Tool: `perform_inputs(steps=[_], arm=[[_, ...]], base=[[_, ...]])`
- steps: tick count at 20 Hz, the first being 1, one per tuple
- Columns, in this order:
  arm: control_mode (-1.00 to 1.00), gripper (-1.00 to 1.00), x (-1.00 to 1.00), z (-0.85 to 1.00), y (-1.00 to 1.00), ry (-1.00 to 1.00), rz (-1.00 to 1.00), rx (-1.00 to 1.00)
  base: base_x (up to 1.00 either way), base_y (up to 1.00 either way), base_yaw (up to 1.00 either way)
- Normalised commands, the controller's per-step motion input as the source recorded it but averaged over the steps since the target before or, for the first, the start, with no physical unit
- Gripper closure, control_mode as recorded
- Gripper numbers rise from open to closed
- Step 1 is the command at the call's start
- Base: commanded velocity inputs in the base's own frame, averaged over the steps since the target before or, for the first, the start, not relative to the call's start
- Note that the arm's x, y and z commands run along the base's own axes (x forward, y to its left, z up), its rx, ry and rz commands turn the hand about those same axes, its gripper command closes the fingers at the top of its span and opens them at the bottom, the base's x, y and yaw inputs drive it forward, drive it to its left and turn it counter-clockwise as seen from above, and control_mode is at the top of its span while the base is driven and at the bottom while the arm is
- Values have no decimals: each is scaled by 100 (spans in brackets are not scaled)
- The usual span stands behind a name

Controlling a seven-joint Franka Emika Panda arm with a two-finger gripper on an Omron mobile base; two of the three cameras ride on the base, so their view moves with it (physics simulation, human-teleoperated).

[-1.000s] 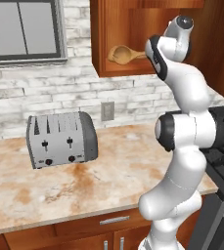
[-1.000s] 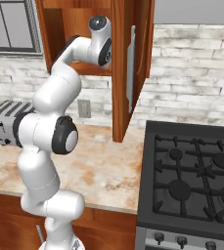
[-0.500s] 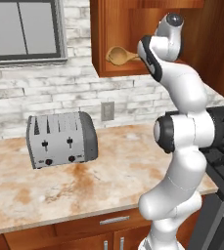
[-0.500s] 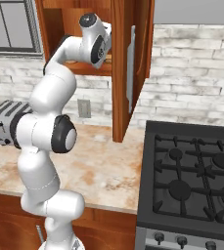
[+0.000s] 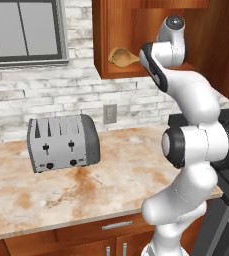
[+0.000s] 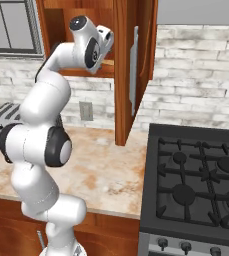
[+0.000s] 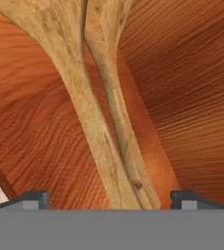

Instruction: Organize the utensils by type. Pick up the wooden spoons from the counter and place them in the open cabinet. Then pick up the metallic utensils from the counter and place them in the open drawer.

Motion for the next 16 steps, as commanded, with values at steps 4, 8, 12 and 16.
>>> perform_inputs(steps=[4, 8, 12, 16], arm=[[-100, -100, -55, -1, 0, -1, -9, 2], [-100, -100, -76, 0, 1, 0, -6, 6], [-100, -100, -89, 0, 7, 0, -2, 10], [-100, -100, -94, 0, 17, 0, 0, 11]], base=[[0, 0, 0], [0, 0, 0], [0, 0, 0], [0, 0, 0]])
